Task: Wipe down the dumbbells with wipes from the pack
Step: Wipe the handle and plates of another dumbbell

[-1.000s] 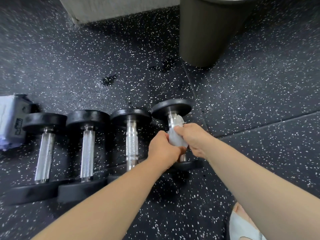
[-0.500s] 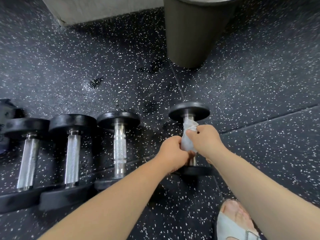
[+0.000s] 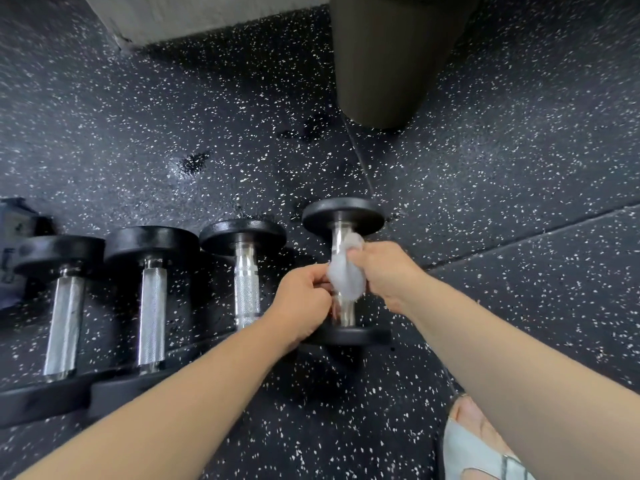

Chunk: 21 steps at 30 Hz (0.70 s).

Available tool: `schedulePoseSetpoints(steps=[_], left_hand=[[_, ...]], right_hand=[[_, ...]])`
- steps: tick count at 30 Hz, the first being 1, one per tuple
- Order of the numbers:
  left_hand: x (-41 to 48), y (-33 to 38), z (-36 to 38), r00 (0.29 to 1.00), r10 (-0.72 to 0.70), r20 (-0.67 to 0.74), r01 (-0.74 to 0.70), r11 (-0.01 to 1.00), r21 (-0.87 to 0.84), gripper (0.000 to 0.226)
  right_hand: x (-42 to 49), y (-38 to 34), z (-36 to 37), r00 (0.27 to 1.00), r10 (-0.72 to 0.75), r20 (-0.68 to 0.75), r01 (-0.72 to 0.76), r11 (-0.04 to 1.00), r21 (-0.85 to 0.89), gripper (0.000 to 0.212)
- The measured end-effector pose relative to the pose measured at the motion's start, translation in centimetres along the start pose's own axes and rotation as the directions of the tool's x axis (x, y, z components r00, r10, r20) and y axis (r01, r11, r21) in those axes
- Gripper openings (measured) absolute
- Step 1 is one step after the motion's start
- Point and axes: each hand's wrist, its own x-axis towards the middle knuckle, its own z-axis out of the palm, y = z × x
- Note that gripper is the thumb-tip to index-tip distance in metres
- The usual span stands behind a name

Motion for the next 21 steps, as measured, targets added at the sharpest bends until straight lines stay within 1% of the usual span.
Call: schedulePoseSetpoints(steps=[2, 3, 4, 5, 7, 8, 9, 10, 11, 13, 14, 16, 17, 18, 19, 21], left_hand=[[-0.1, -0.1, -0.9, 0.999, -0.01, 0.037, 0.01, 1.0, 0.004, 0.056], [-0.2, -0.1, -1.3, 0.998, -0.024, 0.053, 0.024, 1.0, -0.005, 0.057], [-0.3, -0.2, -1.6, 0.997, -0.033, 0.065, 0.033, 0.999, -0.001, 0.057], [-0.4, -0.1, -1.8, 0.997, -0.036, 0.073, 0.036, 0.999, 0.004, 0.056], [-0.8, 0.0, -2.1, 0.996, -0.046, 0.08, 0.047, 0.999, -0.005, 0.051], [-0.9, 0.1, -2.2, 0.996, -0.049, 0.079, 0.05, 0.999, -0.011, 0.046], [-1.0, 0.1, -2.4, 0.996, -0.051, 0.072, 0.051, 0.999, -0.007, 0.043], [-0.9, -0.1, -2.6, 0.997, -0.055, 0.057, 0.055, 0.998, 0.002, 0.045], [-0.8, -0.3, -2.6, 0.997, -0.064, 0.037, 0.064, 0.998, 0.004, 0.05], [-0.7, -0.6, -2.6, 0.996, -0.085, 0.005, 0.085, 0.995, -0.051, 0.059], [-0.6, -0.5, -2.7, 0.996, -0.095, -0.003, 0.094, 0.992, -0.081, 0.061], [-0.6, -0.4, -2.9, 0.994, -0.11, -0.002, 0.109, 0.987, -0.115, 0.066], [-0.6, -0.4, -2.9, 0.994, -0.107, -0.005, 0.106, 0.987, -0.125, 0.067], [-0.7, -0.4, -2.9, 0.995, -0.102, -0.013, 0.1, 0.987, -0.126, 0.067], [-0.8, -0.5, -3.0, 0.995, -0.099, -0.024, 0.096, 0.988, -0.118, 0.066], [-0.9, -0.5, -3.0, 0.994, -0.098, -0.053, 0.092, 0.991, -0.102, 0.062]], right_hand=[[-2.5, 1.2, 0.3, 0.993, 0.028, 0.117, -0.009, 0.988, -0.156, 0.018], [-3.5, 1.4, 0.5, 0.988, 0.036, 0.148, 0.002, 0.969, -0.249, 0.026], [-3.8, 1.5, 0.7, 0.988, 0.033, 0.15, 0.016, 0.95, -0.313, 0.033], [-3.6, 1.4, 0.9, 0.989, 0.031, 0.147, 0.022, 0.937, -0.347, 0.033], [-2.8, 0.5, 1.6, 0.99, 0.048, 0.134, 0.007, 0.923, -0.384, 0.021], [-2.1, 0.0, 2.1, 0.992, 0.061, 0.113, -0.013, 0.924, -0.382, 0.015], [-1.3, -0.6, 2.4, 0.994, 0.071, 0.086, -0.034, 0.929, -0.368, 0.017], [-0.4, -1.3, 2.5, 0.996, 0.065, 0.063, -0.042, 0.947, -0.318, 0.02], [0.6, -1.8, 2.6, 0.998, 0.038, 0.047, -0.026, 0.968, -0.248, 0.02], [2.6, -2.6, 2.7, 0.999, -0.034, 0.009, 0.035, 0.997, -0.065, 0.011], [3.0, -2.8, 2.8, 1.0, -0.03, -0.007, 0.03, 0.999, 0.019, 0.012], [3.1, -2.4, 2.9, 1.0, 0.025, 0.003, -0.025, 0.991, 0.133, 0.028], [2.9, -1.7, 2.9, 1.0, 0.018, 0.008, -0.019, 0.992, 0.126, 0.031], [2.1, -1.1, 2.8, 1.0, 0.003, 0.03, -0.005, 0.997, 0.071, 0.031], [1.3, -0.3, 2.7, 0.997, -0.011, 0.079, 0.012, 1.0, -0.007, 0.029], [-0.6, 1.1, 2.4, 0.985, 0.009, 0.173, 0.03, 0.976, -0.218, 0.021]])
